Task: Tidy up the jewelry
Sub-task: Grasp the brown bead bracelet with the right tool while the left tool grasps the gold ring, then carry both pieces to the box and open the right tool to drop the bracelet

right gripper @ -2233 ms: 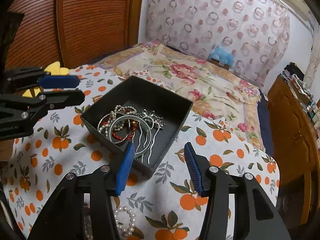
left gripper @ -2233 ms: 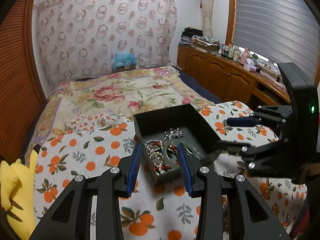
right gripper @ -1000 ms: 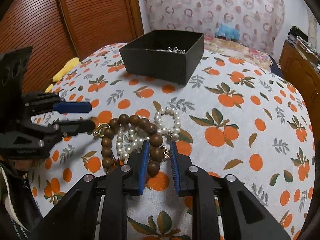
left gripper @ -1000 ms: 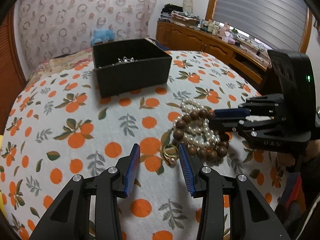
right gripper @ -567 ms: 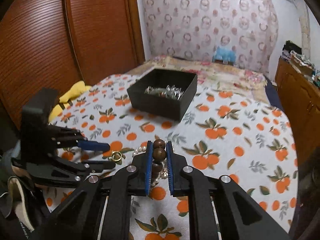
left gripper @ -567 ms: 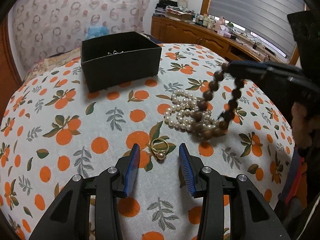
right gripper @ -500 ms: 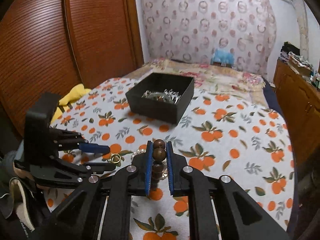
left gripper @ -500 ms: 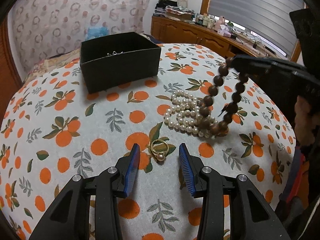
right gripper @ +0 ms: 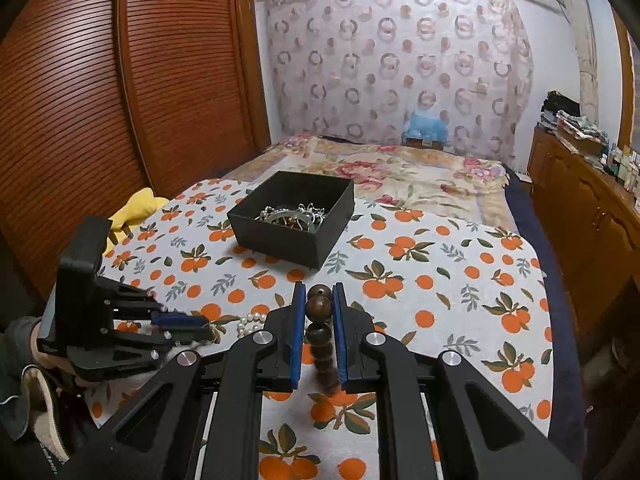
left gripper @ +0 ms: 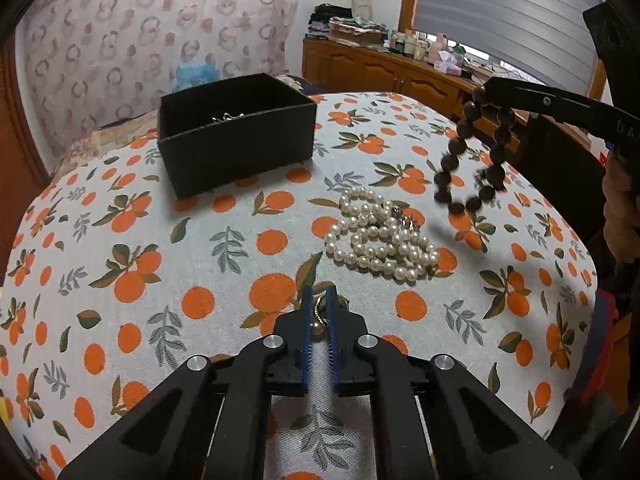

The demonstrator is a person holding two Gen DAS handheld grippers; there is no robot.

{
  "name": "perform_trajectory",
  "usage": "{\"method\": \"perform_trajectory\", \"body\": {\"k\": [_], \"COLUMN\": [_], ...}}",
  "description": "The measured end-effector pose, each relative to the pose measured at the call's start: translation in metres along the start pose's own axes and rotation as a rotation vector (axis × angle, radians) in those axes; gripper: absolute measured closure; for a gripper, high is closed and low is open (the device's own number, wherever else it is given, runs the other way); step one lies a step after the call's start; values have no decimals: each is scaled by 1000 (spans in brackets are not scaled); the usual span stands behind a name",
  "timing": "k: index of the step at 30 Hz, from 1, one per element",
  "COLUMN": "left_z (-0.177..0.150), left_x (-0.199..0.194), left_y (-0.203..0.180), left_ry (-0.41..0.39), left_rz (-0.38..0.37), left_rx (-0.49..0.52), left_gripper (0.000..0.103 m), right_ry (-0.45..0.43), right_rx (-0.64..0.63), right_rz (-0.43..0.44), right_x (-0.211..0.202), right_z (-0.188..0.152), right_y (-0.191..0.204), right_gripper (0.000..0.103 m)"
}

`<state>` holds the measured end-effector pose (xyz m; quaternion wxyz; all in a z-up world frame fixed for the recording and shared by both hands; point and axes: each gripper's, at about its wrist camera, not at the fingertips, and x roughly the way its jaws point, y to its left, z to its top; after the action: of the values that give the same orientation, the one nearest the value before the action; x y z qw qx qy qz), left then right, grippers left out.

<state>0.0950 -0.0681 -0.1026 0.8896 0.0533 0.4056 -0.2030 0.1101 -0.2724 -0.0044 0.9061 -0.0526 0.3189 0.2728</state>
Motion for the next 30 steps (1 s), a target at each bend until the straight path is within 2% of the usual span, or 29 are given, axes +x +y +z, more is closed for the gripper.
{"method": "perform_trajectory", "body": {"k": [9, 17, 23, 30], "left_z": [1, 8, 24, 48], "left_x": [-5, -21, -28, -35], "left_y": [7, 17, 25, 39], "left_ry": [-13, -62, -97, -140], "left_rz": [-2, -3, 26, 64], "left_rx": [-21, -52, -53, -49], "left_gripper": [99, 99, 99, 99], "right_ry": [-12, -17, -37, -62], "right_rx": [-19, -30, -62, -78], "right_rz": [-10, -5, 0, 16], "right_x": [1, 5, 13, 37], "right_z": [11, 19, 39, 79], "right_y": [3, 7, 13, 17], "right_gripper": [88, 88, 88, 88]}}
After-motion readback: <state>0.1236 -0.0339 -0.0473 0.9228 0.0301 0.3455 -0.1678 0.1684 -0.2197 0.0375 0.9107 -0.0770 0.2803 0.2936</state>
